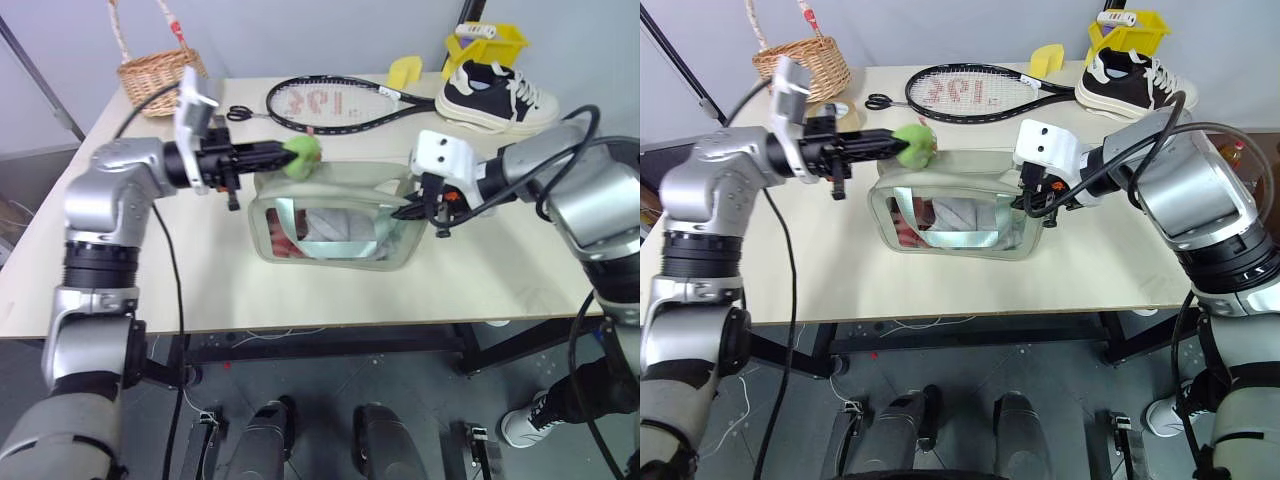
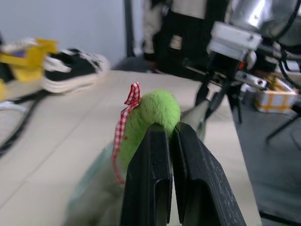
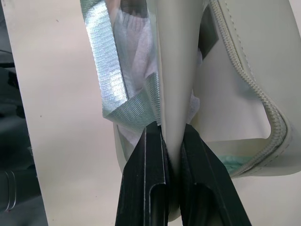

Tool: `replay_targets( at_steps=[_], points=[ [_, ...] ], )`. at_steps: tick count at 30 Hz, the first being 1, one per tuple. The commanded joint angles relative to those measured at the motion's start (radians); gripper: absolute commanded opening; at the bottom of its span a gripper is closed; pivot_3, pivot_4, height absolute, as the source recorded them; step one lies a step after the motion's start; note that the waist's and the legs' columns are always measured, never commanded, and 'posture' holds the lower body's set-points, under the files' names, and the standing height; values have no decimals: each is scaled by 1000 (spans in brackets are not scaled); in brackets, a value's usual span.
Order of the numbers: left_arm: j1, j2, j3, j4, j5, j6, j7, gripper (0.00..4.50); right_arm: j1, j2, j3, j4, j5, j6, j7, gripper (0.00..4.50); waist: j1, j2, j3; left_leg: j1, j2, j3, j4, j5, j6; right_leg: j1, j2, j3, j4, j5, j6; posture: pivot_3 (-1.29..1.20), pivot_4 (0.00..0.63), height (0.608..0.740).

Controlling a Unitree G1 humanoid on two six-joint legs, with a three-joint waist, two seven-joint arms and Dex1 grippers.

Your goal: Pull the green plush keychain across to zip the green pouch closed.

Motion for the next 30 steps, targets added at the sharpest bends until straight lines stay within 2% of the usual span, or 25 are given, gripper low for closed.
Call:
replay_targets(
  at_steps=[1,6,7,12,16,17,20,24,25,28,30],
  points=[
    [-25,-4,-4,-16,9,1,14,1407,-12,0,-45,-20,1,-10,-10,0,-2,0,0,0,0,0,0,0,0,0,0,0,0,0,0,0,150,724],
    [-24,36,11,-5,41,-29,22,3971,-4,-4,-51,-34,8,2,-15,0,-2,0,0,0,0,0,1,0,0,0,0,0,0,0,0,0,150,724],
    [-21,51,21,-4,41,-34,16,4373,-2,-5,-52,-37,9,4,-15,0,-2,0,0,0,0,0,1,0,0,0,0,0,0,0,0,0,150,724],
    [67,183,31,-31,48,-34,-53,4373,7,-8,-59,-53,18,15,-20,0,-5,0,0,0,0,0,1,0,0,0,0,0,0,0,0,0,150,724],
    [141,223,13,-51,67,-62,-81,4373,11,-9,-63,-59,22,18,-21,0,2,0,0,0,0,0,1,0,0,0,0,0,0,0,0,0,150,724],
    [150,223,12,-55,69,-65,-82,3833,12,-10,-64,-62,22,20,-20,0,5,0,0,0,0,-1,2,0,0,0,0,0,0,0,0,0,150,724],
    [165,201,2,-53,70,-64,-74,2575,11,-11,-64,-64,22,20,-18,0,13,0,0,-2,0,-1,5,-1,0,0,0,0,0,0,0,0,150,724],
    [168,167,-12,-55,81,-71,-54,411,3,-11,-63,-57,18,19,-16,0,22,0,0,-2,0,-1,6,-1,0,0,0,0,0,0,0,0,150,724],
    [172,162,-13,-60,81,-69,-51,109,4,-14,-62,-59,17,15,-14,0,23,0,0,-2,0,0,6,-1,0,0,0,0,0,0,0,0,150,724],
    [185,157,-14,-79,83,-58,-37,109,18,-23,-69,-68,20,-15,-3,0,24,0,0,-2,0,0,6,-1,1,0,-1,0,0,0,0,0,150,724],
    [194,160,-10,-98,79,-43,-24,0,30,-43,-78,-80,40,-9,22,823,26,0,0,-2,0,0,6,-1,1,1,-1,0,0,0,0,0,150,724]
  ],
)
